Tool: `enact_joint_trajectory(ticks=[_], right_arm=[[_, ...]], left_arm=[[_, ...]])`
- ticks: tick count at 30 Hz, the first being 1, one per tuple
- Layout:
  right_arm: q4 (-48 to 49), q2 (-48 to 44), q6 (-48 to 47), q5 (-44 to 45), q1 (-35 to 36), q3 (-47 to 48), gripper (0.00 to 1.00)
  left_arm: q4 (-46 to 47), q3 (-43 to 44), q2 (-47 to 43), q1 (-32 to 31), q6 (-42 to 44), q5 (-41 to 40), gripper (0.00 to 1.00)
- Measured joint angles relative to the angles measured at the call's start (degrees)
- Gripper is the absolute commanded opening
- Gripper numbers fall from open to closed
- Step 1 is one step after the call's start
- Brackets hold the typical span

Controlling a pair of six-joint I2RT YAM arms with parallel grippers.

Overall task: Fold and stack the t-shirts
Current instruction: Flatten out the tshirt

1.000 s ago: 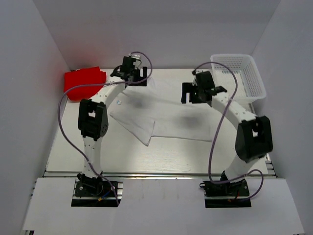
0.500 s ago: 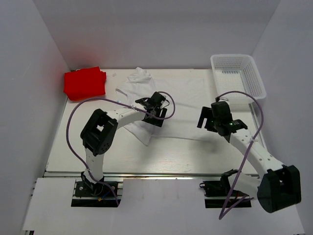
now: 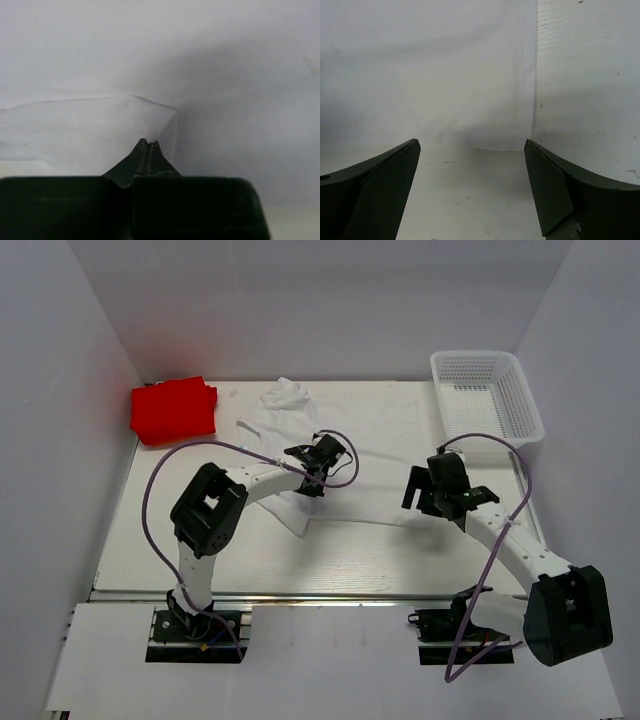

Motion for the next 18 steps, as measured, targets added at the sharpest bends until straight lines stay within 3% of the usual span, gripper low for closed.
enact_joint_trajectory(ticks=[6, 18], right_arm=[[2.47, 4.44, -0.15, -2.49, 0.0, -0.22, 0.9], [4.79, 7.23, -0.33, -4.63, 0.0, -0.37, 0.9]], left_arm=[[0.52, -4.55, -4.31, 0.02, -3.5, -4.17, 0.0], [-9.57, -30.27, -37.46, 0.04, -23.61, -6.97, 0.0]])
